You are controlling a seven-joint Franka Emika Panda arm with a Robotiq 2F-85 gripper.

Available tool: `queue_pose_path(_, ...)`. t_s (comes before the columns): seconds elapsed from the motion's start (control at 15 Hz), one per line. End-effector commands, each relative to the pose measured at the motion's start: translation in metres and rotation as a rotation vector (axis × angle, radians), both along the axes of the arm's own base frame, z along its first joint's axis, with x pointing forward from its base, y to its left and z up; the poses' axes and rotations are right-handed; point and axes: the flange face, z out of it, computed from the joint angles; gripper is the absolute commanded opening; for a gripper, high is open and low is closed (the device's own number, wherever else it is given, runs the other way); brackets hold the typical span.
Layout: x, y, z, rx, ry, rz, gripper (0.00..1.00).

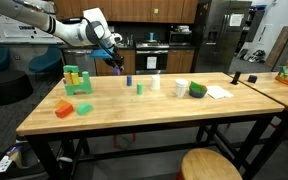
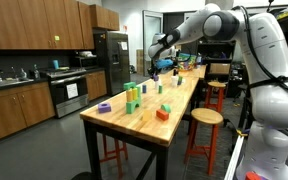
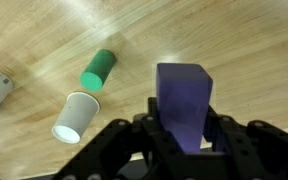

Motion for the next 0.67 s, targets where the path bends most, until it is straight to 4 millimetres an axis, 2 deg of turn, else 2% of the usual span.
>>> queue_pose_path(0.0,-0.032,0.008,0.010,-0.044,0.004,0.198,0.16)
queue_pose_path(0.13,-0.035,0.017,0.019,0.021,-0.010,0.234,0.16)
queue_pose_path(0.2,-0.020,0.006,0.007,-0.019,-0.002,0.185,0.41)
queue_pose_path(0.4,-0.025,0.015,0.015,0.010,-0.016,0.214,0.41)
queue_pose_path(0.6,-0.026,0.016,0.015,0.012,-0.013,0.219,0.41)
